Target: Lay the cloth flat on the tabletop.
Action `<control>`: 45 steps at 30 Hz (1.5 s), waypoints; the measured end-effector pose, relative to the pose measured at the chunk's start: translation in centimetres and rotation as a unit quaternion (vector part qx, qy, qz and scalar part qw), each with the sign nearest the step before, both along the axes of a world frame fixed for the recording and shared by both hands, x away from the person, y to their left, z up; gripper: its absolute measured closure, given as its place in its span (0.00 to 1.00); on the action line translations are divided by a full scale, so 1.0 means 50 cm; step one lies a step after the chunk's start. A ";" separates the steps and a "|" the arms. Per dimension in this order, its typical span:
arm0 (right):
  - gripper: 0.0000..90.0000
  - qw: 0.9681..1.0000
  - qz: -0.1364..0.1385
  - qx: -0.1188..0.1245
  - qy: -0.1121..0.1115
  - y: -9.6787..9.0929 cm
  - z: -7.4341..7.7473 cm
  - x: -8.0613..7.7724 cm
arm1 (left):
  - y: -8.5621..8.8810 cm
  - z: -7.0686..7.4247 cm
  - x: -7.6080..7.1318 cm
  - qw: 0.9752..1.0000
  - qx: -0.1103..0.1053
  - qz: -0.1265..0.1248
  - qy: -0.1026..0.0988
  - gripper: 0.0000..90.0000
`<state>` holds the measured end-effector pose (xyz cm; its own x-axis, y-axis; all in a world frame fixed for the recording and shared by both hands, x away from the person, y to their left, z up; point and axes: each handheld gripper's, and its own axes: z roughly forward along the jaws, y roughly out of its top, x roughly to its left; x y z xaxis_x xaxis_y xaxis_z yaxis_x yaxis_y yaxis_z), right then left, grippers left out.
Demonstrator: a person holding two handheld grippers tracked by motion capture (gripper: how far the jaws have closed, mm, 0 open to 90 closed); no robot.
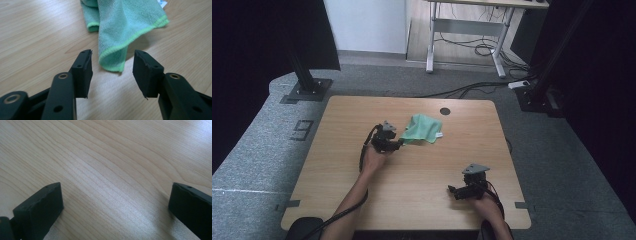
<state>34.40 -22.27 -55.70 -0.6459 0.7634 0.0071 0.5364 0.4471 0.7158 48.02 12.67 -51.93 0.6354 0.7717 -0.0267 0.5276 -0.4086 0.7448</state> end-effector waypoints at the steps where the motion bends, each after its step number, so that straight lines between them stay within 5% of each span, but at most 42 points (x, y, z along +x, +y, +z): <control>1: 0.00 1.000 0.000 0.000 0.000 0.000 0.000 0.000 | -0.006 -0.005 0.007 1.000 0.007 0.001 0.001 0.58; 7: 0.00 1.000 0.000 0.000 0.000 0.000 0.000 0.000 | -0.017 -0.022 0.023 1.000 0.018 0.009 0.006 0.58; 13: 0.00 1.000 0.000 0.000 0.000 0.000 0.000 0.000 | -0.025 -0.051 0.042 0.999 0.026 0.039 0.009 0.44; 18: 0.00 1.000 0.000 0.000 0.000 0.000 0.000 0.000 | -0.023 -0.054 0.050 0.998 0.029 0.056 0.012 0.29; 21: 0.00 1.000 0.000 0.000 0.000 0.000 0.000 0.000 | -0.024 -0.046 0.048 0.997 0.041 0.065 -0.003 0.29; 26: 0.00 1.000 0.000 0.000 0.000 0.000 0.000 0.000 | -0.029 -0.047 0.057 0.996 0.060 0.063 0.007 0.27; 31: 0.00 1.000 0.000 0.000 -0.001 0.000 0.000 0.000 | -0.016 -0.051 0.066 0.996 0.036 0.080 0.031 0.23; 45: 0.00 1.000 0.000 0.000 0.000 0.000 0.000 0.000 | -0.002 -0.045 0.026 0.995 0.045 0.070 0.048 0.23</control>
<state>34.40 -22.26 -55.71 -0.6459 0.7634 0.0070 0.5361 0.4471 0.7160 49.34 12.59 -54.18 0.5194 0.8545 -0.0093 0.6509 -0.3886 0.6522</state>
